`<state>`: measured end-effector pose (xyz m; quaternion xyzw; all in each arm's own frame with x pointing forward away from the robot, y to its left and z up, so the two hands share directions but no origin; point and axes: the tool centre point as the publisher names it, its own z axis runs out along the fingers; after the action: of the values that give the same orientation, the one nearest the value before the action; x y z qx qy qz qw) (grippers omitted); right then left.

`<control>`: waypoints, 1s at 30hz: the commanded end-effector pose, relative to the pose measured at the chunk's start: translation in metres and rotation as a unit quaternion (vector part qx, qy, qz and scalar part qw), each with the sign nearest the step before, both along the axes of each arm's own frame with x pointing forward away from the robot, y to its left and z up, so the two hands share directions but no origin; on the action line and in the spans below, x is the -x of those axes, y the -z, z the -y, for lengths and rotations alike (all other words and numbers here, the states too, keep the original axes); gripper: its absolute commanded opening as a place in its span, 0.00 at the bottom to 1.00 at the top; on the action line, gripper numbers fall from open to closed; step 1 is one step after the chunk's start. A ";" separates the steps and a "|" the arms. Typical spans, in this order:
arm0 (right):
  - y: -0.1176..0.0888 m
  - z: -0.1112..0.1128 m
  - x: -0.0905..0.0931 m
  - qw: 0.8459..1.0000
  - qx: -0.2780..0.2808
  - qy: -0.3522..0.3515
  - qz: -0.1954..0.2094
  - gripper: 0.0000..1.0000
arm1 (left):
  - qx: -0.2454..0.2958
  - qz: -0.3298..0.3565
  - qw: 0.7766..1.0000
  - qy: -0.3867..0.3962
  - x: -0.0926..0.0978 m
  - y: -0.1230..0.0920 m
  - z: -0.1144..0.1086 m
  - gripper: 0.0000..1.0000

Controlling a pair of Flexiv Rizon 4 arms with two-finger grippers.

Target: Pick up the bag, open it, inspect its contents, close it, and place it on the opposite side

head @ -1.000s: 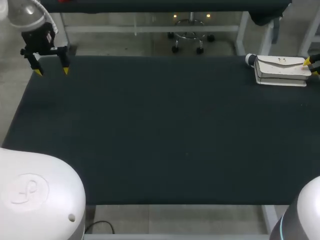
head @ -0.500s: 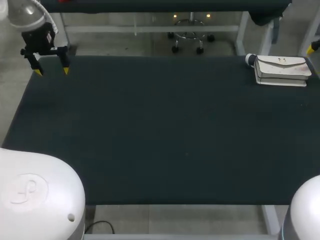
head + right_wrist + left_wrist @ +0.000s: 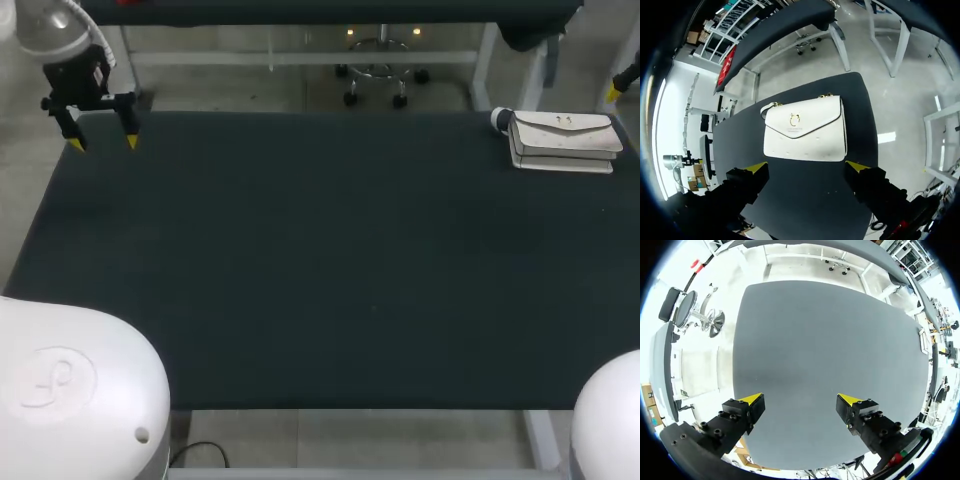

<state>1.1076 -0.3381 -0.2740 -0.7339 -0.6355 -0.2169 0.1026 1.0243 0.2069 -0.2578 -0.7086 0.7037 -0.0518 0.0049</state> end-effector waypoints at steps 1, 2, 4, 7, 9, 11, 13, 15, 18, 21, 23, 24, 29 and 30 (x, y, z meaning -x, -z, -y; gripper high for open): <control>-0.011 -0.019 0.031 0.976 0.180 0.082 0.095 1.00 | -0.001 0.000 1.000 -0.001 0.000 -0.001 0.000 1.00; -0.012 -0.021 0.033 0.975 0.184 0.082 0.095 1.00 | -0.001 0.000 1.000 -0.001 0.000 -0.001 0.000 1.00; -0.014 -0.026 0.037 0.972 0.199 0.083 0.093 1.00 | -0.001 0.000 1.000 -0.001 0.000 -0.001 0.000 1.00; -0.017 -0.035 0.042 0.969 0.215 0.081 0.091 1.00 | -0.001 0.000 1.000 -0.001 0.000 -0.001 0.000 1.00; -0.020 -0.040 0.046 0.969 0.219 0.077 0.091 1.00 | -0.001 0.000 1.000 -0.001 0.000 -0.001 0.000 1.00; -0.022 -0.045 0.048 0.966 0.229 0.077 0.091 1.00 | -0.001 0.000 1.000 -0.001 0.000 -0.001 0.000 1.00; -0.024 -0.047 0.049 0.966 0.230 0.075 0.091 1.00 | -0.001 0.000 1.000 -0.001 0.000 -0.001 0.000 1.00; -0.025 -0.050 0.050 0.965 0.234 0.073 0.090 1.00 | -0.001 0.000 1.000 -0.001 0.000 -0.001 0.000 1.00; -0.027 -0.054 0.052 0.965 0.236 0.071 0.087 1.00 | -0.001 0.000 1.000 -0.001 0.000 -0.001 0.000 1.00; -0.028 -0.058 0.053 0.967 0.231 0.064 0.082 1.00 | -0.001 0.000 1.000 -0.001 0.000 -0.001 0.000 1.00; -0.028 -0.059 0.052 0.968 0.231 0.064 0.079 1.00 | -0.001 0.000 1.000 -0.001 0.000 -0.001 0.000 1.00; -0.029 -0.060 0.052 0.968 0.230 0.063 0.077 1.00 | -0.001 0.000 1.000 -0.001 0.000 -0.001 0.000 1.00; -0.030 -0.062 0.051 0.971 0.222 0.054 0.066 1.00 | -0.001 0.000 1.000 -0.001 0.000 -0.001 0.000 1.00; -0.030 -0.063 0.051 0.972 0.219 0.051 0.064 1.00 | -0.001 0.000 1.000 -0.001 0.000 -0.001 0.000 1.00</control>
<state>1.0614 -0.2771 -0.2436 -0.7614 -0.6423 -0.0728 -0.0499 1.0243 0.2068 -0.2576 -0.7085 0.7038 -0.0517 0.0049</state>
